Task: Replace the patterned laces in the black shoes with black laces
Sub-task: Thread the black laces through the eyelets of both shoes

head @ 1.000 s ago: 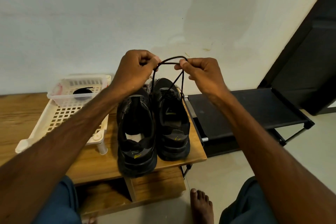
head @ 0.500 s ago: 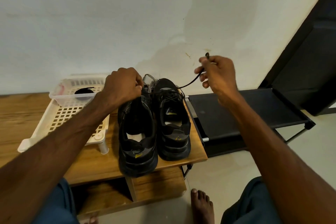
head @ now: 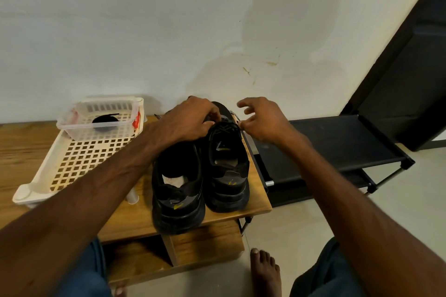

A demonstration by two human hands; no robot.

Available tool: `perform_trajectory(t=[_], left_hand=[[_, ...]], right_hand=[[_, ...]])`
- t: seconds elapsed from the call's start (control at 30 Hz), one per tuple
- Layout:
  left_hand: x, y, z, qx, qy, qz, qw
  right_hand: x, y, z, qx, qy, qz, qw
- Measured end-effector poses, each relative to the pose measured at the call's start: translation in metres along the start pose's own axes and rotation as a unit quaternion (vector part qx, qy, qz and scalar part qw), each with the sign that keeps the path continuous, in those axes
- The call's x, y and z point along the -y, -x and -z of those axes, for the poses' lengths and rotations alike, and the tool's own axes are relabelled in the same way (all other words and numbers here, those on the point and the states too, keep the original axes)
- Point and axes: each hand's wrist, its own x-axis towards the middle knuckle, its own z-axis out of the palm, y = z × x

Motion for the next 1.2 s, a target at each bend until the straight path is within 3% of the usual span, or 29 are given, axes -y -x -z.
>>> perform_trajectory(t=[0.1,0.2,0.33,0.57,0.83,0.9,0.97,1.03,1.1,1.13,1.2], left_hand=[[0.000,-0.001,0.000,-0.015,-0.005,-0.009,1.000],[0.000,-0.001,-0.001,-0.009,-0.001,-0.002,1.000],[0.000,-0.003,-0.005,0.001,0.015,0.000,1.000],[0.001,-0.005,-0.009,0.006,0.029,-0.008,1.000],[0.013,-0.008,-0.012,-0.027,0.032,-0.003,0.999],[0.012,-0.007,-0.011,-0.023,0.023,-0.003,0.999],[0.011,-0.006,-0.011,-0.016,0.017,0.002,1.000],[0.010,-0.006,-0.011,-0.019,0.008,0.008,1.000],[0.008,-0.006,-0.007,-0.024,0.002,0.018,1.000],[0.008,-0.006,-0.004,-0.027,0.008,0.022,0.999],[0.003,-0.005,0.005,-0.034,0.046,0.023,0.998]], right_hand=[[0.003,-0.002,-0.003,0.032,0.040,0.086,0.995],[0.000,-0.005,-0.004,0.074,0.047,0.106,0.991],[-0.002,-0.008,-0.005,0.068,0.034,0.115,0.990],[-0.019,-0.021,-0.011,0.102,0.067,0.079,0.989],[-0.028,-0.026,-0.014,0.084,0.065,0.055,0.993],[-0.025,-0.026,-0.008,0.073,0.021,0.047,0.996],[-0.017,-0.025,0.002,0.043,-0.124,0.019,0.991],[-0.007,-0.022,0.014,0.012,-0.313,-0.017,0.949],[0.002,-0.017,0.019,0.015,-0.430,-0.024,0.902],[0.005,-0.014,0.019,0.018,-0.439,-0.025,0.898],[0.005,-0.009,0.014,0.008,-0.382,-0.034,0.924]])
